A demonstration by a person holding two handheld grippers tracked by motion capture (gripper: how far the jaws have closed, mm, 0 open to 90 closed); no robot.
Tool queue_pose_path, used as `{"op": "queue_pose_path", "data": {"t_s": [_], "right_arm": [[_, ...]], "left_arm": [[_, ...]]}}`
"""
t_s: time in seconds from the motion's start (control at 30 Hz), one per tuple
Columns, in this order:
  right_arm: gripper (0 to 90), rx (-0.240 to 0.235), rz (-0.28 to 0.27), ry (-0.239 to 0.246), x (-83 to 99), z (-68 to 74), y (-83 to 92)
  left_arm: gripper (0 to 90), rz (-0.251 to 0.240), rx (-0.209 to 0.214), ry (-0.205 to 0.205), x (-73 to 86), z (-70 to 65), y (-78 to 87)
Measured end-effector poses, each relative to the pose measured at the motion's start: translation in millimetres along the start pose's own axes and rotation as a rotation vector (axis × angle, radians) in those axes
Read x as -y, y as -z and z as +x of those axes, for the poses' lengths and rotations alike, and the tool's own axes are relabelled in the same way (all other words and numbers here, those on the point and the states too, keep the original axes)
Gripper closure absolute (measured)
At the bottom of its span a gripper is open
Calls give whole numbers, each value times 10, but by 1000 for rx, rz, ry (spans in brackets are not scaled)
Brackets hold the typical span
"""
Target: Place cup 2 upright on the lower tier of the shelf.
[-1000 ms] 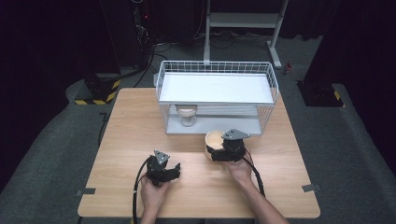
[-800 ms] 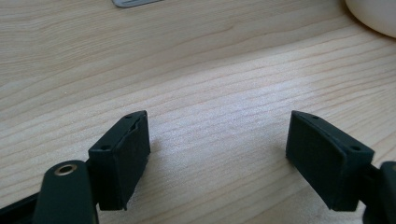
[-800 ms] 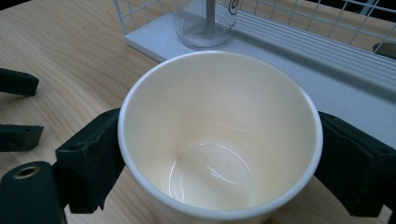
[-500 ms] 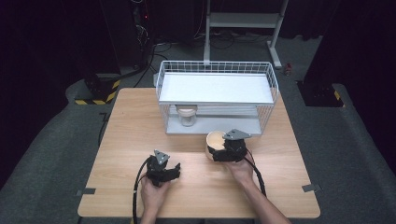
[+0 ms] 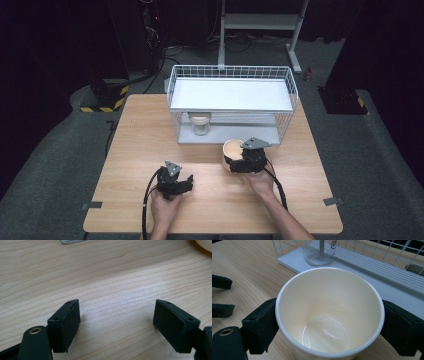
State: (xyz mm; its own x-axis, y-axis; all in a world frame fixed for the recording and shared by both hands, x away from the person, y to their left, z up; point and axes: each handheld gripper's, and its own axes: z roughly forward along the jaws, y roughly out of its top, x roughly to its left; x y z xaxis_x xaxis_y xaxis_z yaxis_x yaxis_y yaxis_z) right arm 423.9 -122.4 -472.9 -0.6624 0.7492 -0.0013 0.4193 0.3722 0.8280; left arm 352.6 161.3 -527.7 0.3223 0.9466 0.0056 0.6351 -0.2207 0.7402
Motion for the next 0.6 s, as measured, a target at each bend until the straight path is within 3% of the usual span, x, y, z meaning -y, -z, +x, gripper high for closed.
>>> {"op": "queue_pose_path", "data": {"t_s": [0.3,0.47,0.6], "right_arm": [[105,2,0,-2,-40,-74,69],[106,4,-4,-26,-44,-122,101],[106,22,2,-12,-64,-170,122]], "left_arm": [[222,0,0,0,0,0,0],[222,0,0,0,0,0,0],[222,0,0,0,0,0,0]]}}
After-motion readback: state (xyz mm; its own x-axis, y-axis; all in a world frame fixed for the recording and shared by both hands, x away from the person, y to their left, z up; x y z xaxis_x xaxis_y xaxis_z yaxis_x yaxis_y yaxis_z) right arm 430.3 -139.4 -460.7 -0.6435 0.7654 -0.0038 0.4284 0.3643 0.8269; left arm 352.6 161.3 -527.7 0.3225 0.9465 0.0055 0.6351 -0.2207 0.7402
